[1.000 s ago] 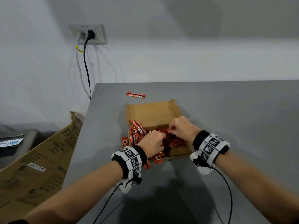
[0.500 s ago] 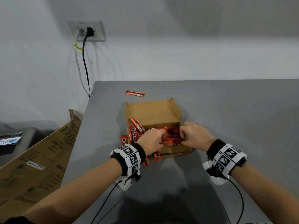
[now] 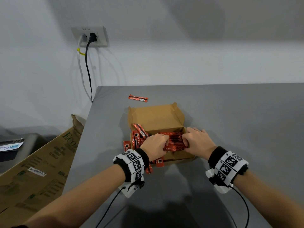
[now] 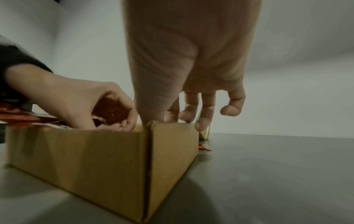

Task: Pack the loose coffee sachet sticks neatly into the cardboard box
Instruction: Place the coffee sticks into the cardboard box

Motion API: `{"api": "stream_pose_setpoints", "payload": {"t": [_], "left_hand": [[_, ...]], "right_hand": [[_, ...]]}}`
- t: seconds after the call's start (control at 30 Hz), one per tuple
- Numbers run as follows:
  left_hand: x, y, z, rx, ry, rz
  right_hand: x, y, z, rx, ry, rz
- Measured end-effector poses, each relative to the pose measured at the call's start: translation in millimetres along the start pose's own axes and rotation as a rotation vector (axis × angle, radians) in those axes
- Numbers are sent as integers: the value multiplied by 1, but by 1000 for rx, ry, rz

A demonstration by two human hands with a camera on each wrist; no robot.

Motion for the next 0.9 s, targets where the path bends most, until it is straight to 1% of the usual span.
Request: {"api": "stream_pose_setpoints", "payload": {"t": [0.17,0.3,0.4,0.47,0.57,0.6,0.63,0.67,0.73,0.8,0.83,0.9], "left_hand": [[-1,0,-1,5,34,10],[-1,-2,-2,-1,54,27],[0,-5,-9,-16,6,41],[2,-9,-21,-55,-103,44],[17,-17,-50,-196,-236,-28],[23,-18,-59,-241,-211,-54],[28,-19,-65,-248,-128,-68],[30,-18,-66,-187,-6,-80],[31,-18,-59,43,186,-81],[32,-19,-50,215,178,-60],[32,-20,-47,257,147,-43],[30,-21,-42,251,140,-1]], "right_hand": [[0,-2,-2,38,-16,7],[1,-1,-3,40,-10,2],[0,-2,-4,33,0,-1],[-1,-3,-3,31,10,-6],[-2,-4,-2,30,33,-14],[-2,-4,-1,30,38,-15],[-2,-5,-1,28,43,-17],[-2,-5,-1,25,47,-19],[-2,-4,-3,18,44,-20],[-2,-4,-3,16,41,-16],[-2,-4,-3,16,44,-14],[-1,-5,0,8,40,-14]]}}
Point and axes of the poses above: each hand's wrist, its own y-axis towards the middle knuckle, its own z-axis out of the palm, x = y × z, the point moved 2 cm from there along y, towards the middle knuckle, and after that the axes turned 14 degrees about x, right-handed, at the moved point
